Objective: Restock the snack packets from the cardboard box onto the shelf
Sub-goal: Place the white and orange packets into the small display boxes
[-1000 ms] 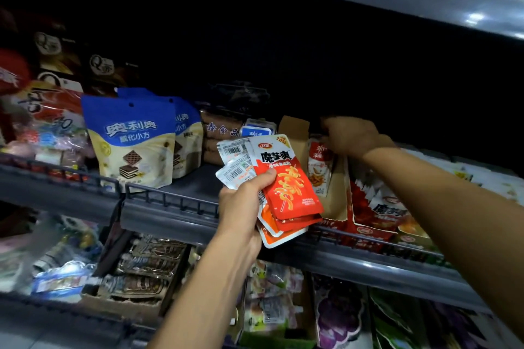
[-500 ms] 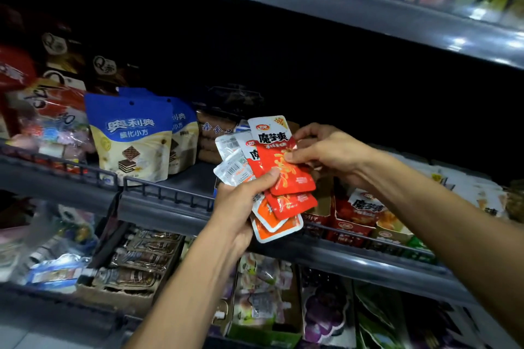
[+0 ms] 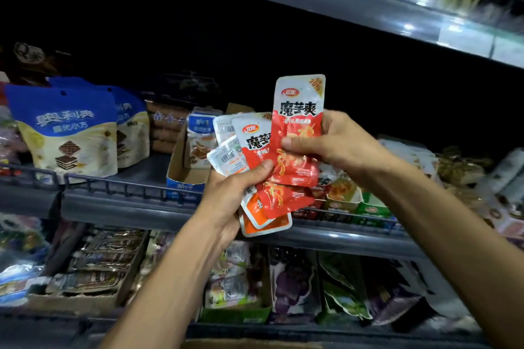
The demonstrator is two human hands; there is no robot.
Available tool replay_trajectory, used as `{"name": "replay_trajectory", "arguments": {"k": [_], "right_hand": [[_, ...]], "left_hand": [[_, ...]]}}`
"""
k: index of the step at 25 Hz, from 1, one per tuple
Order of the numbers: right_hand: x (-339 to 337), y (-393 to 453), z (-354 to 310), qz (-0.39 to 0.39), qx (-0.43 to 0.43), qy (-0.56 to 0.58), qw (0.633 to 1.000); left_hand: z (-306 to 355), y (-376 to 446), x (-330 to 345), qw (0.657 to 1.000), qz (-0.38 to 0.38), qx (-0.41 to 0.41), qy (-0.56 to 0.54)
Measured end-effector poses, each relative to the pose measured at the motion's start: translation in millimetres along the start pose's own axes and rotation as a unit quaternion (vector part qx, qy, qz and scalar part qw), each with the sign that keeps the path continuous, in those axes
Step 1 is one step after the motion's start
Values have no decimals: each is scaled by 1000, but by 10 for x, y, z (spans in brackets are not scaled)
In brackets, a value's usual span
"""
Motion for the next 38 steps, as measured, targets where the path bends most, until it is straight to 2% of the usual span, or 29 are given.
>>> {"name": "replay_trajectory", "arguments": {"k": [1,3,4,5,6,8,9,10,12,15,19,22,24,27,30,32,36,38], "right_hand": [[-27,-89,46,-6,7,-1,1000],[-285,-227,173,68,3,61,996],[-480,-295,268,125,-2,95,988],[-669,-377,380,175,-4,117,978],[-811,-451,505,204,-4,130,970],[-930,-581,776,217,5,145,965],[-912,-618,895,210,10,150,966],[-858,-642,996,197,12,154,968],[-726,-659,1150,185,18,170,968],[-590,-604,1298,207,19,192,959],[-479,-439,1243,187,-50,221,956],[-433,-332,1307,171,-17,66,983],[-426,-265,1331,146,7,-46,988],[-465,-204,1220,130,-5,-127,983],[-425,-193,1089,147,-40,-218,964],[-424,-206,1053,159,-48,-251,954],[-459,-170,1183,118,-9,-232,965],[-416,-169,1197,107,0,-258,960]], "left_hand": [[-41,-20,45,1000,-9,-4,6],[-99,-60,89,998,-30,-15,55],[-107,-86,95,990,-45,-12,132],[-136,-108,97,965,-72,-9,252],[-206,-137,123,914,-108,-14,391],[-446,-204,215,758,-188,-13,625],[-560,-225,271,691,-219,10,689],[-655,-243,327,645,-240,33,725],[-784,-241,378,601,-244,55,760],[-833,-157,418,580,-204,68,786],[-854,-91,441,576,-180,46,796],[-825,-58,480,585,-189,66,786],[-805,-44,474,590,-196,75,779],[-776,-33,434,605,-206,70,766],[-766,-34,427,612,-215,74,758],[-773,-35,435,612,-214,64,759],[-785,-57,439,595,-212,47,774],[-782,-75,434,591,-212,37,778]]}}
Point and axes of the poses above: each hand's wrist, its own y-axis towards the middle knuckle, its own x-axis out of the palm, z = x × y, the point moved 7 cm from there along y, towards the middle knuckle, and after that the axes turned 1 degree about -z, right-handed, at the moved point
